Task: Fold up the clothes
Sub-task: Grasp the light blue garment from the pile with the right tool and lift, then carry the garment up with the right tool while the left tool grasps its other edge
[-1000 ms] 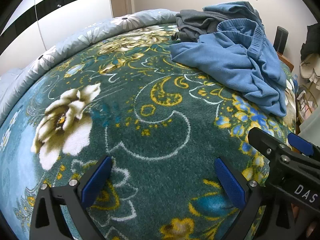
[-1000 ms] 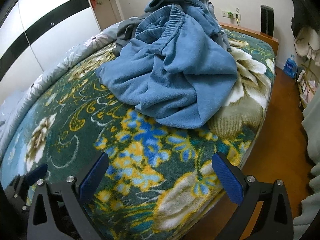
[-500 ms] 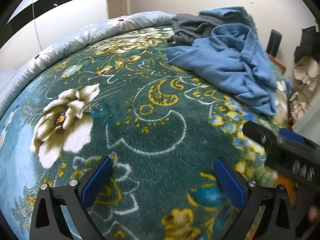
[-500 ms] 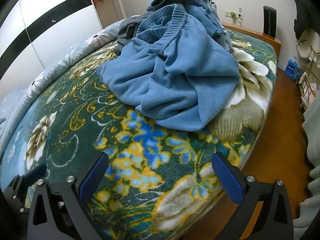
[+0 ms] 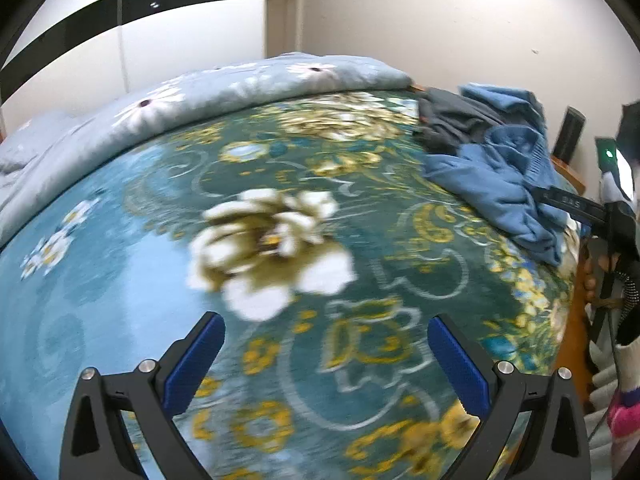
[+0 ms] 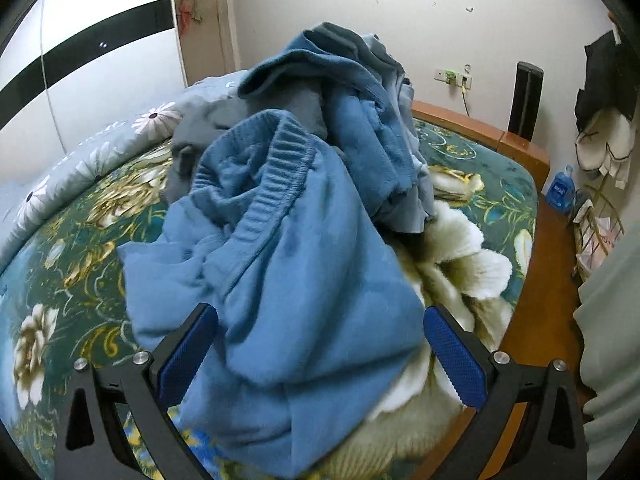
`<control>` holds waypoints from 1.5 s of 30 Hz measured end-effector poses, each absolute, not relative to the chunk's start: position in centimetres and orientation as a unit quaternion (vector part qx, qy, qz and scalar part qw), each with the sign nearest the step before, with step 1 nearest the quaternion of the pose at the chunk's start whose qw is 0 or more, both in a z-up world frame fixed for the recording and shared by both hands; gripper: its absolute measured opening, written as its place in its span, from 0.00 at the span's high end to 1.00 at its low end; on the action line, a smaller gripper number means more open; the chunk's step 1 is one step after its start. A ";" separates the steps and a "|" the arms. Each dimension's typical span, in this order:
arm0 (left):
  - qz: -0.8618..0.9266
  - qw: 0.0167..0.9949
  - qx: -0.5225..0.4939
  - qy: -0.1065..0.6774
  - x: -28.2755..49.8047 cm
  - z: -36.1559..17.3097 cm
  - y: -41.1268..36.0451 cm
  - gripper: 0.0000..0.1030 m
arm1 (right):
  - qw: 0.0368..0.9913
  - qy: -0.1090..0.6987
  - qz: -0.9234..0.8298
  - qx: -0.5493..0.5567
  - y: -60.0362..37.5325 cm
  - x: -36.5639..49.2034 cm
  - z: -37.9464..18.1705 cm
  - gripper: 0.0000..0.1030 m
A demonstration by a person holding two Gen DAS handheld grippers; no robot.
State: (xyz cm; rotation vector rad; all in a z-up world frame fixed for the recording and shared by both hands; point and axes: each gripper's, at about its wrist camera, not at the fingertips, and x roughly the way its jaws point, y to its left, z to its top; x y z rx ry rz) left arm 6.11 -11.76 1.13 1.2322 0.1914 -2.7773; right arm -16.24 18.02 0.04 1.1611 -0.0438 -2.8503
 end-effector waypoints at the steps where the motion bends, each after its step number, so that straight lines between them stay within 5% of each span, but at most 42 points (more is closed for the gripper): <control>1: -0.910 0.056 0.404 0.066 6.5 1.2 -12.6 0.00 | 0.035 -0.021 -0.925 0.378 18.2 -16.2 0.1 0.14; 3: -0.909 0.071 0.404 0.076 7.4 1.2 -14.4 0.00 | 0.042 -0.033 -0.924 0.379 18.4 -16.2 0.2 0.33; 5: -0.908 0.079 0.402 0.091 8.0 1.3 -15.9 0.00 | 0.057 -0.039 -0.921 0.383 18.2 -16.1 0.4 0.70; 8: -0.908 0.087 0.395 0.111 9.4 1.6 -18.2 0.00 | 0.068 -0.048 -0.919 0.385 18.0 -15.7 1.3 0.89; 18: -0.914 0.128 0.365 0.120 13.3 3.2 -25.8 0.00 | 0.244 -0.108 -0.903 0.337 13.4 -10.9 10.6 0.91; 38: -0.883 0.318 0.194 0.286 30.0 8.1 -43.4 0.00 | 0.618 -0.050 -0.723 0.305 -23.2 4.3 21.6 0.92; 45: -0.875 0.319 0.165 0.325 33.2 8.1 -45.6 0.00 | 0.697 -0.038 -0.667 0.260 -26.1 11.1 25.6 0.92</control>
